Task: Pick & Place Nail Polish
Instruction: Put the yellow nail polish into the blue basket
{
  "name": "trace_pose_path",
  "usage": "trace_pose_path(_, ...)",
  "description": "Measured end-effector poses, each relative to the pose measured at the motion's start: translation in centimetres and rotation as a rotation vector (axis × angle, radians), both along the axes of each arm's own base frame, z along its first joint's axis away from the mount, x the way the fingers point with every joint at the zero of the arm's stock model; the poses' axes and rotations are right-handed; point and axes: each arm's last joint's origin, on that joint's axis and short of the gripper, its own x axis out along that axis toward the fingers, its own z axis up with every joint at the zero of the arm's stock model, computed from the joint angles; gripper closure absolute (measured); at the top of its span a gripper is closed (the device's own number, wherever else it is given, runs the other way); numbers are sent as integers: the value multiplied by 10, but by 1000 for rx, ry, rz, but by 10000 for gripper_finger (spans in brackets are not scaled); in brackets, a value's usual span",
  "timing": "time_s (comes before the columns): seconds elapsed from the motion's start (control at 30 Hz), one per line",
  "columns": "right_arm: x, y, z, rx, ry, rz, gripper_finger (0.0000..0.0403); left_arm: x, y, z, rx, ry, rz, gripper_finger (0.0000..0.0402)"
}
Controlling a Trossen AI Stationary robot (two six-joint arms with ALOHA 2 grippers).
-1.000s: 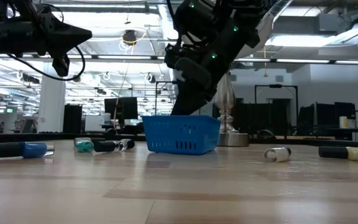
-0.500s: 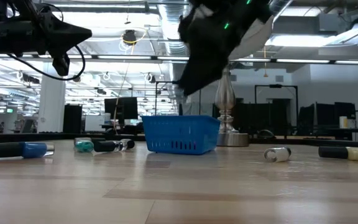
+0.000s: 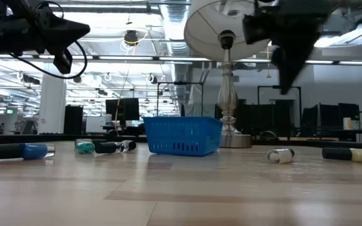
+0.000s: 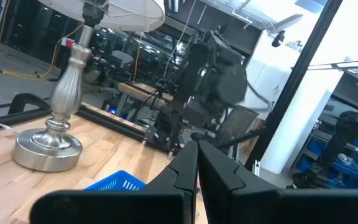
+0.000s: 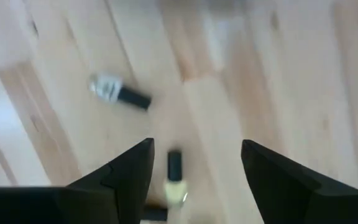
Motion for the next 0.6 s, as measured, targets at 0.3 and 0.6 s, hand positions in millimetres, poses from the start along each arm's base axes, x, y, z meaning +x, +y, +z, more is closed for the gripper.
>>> trace_pose_path(0.3, -16, 22, -39, 31, 112, 32, 168, 0, 0, 1, 0, -8, 0, 394)
trace_pose_path(0.6, -29, 14, -81, 57, 92, 48, 168, 0, 0, 1, 0, -10, 1, 394)
